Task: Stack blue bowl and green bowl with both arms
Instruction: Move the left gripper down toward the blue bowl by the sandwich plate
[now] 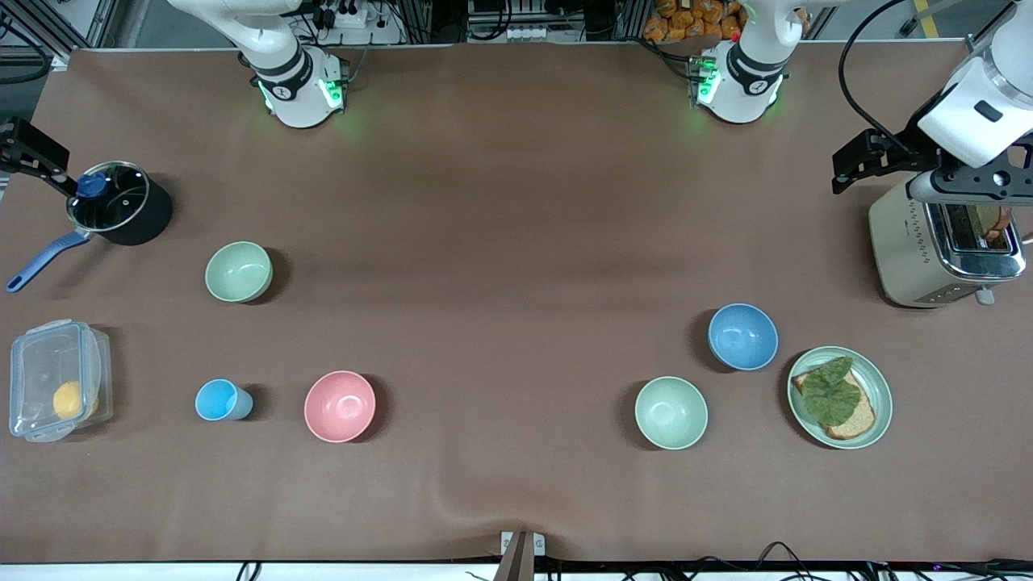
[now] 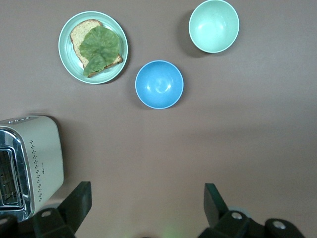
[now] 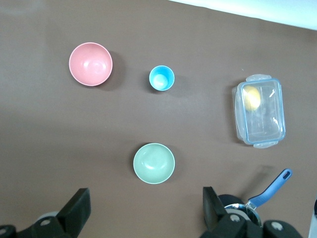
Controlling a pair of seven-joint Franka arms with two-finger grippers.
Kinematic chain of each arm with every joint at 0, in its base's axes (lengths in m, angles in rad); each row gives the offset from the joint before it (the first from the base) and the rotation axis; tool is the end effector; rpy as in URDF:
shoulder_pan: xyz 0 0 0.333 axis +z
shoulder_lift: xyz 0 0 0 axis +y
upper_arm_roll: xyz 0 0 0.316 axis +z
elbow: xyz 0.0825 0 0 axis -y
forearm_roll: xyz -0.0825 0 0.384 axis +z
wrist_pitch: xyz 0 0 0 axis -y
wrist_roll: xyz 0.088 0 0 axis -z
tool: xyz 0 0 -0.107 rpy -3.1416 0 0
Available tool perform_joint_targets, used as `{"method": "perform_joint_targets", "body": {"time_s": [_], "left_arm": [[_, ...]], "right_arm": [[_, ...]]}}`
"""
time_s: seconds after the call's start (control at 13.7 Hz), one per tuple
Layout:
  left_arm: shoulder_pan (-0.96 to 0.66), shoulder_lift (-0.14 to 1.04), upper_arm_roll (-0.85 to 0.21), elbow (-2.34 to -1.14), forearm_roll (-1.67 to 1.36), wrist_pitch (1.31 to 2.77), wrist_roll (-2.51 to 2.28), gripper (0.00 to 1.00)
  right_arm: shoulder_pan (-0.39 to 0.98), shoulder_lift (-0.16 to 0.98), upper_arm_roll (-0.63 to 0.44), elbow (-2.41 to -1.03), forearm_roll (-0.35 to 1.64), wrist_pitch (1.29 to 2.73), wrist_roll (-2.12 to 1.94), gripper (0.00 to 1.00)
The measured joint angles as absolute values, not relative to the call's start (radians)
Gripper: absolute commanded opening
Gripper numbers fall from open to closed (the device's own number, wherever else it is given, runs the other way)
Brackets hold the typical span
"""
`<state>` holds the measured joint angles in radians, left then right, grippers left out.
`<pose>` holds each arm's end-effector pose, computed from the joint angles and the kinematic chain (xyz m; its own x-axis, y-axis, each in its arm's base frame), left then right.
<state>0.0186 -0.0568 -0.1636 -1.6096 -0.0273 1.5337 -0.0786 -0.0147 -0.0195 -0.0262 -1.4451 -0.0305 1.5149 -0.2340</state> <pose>0.5266 -0.0826 0.6335 0.9975 -0.0669 -0.0212 -0.0666 -0.9976 0.0164 0.5409 -0.0257 0.6891 0.9785 0.1902 0.0799 0.1867 -0.9812 0.0495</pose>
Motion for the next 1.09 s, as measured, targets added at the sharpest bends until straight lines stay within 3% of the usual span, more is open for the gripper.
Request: {"method": "perform_joint_targets", "body": {"time_s": [0.58,1.09], "left_arm": [[0.021,-0.039,-0.158,-1.599,-0.027,1.533,-0.071,1.0],[0.081,0.12,-0.132,-1.572,-0.027,1.611,-0.071,1.0]], "right_arm": [[-0.015,-0.02,-0.032,-1.447,-0.031,1.516,-0.304,1.0],[-0.015,-0.02,-0.034,-1.454,-0.03,1.515,-0.304,1.0]]}}
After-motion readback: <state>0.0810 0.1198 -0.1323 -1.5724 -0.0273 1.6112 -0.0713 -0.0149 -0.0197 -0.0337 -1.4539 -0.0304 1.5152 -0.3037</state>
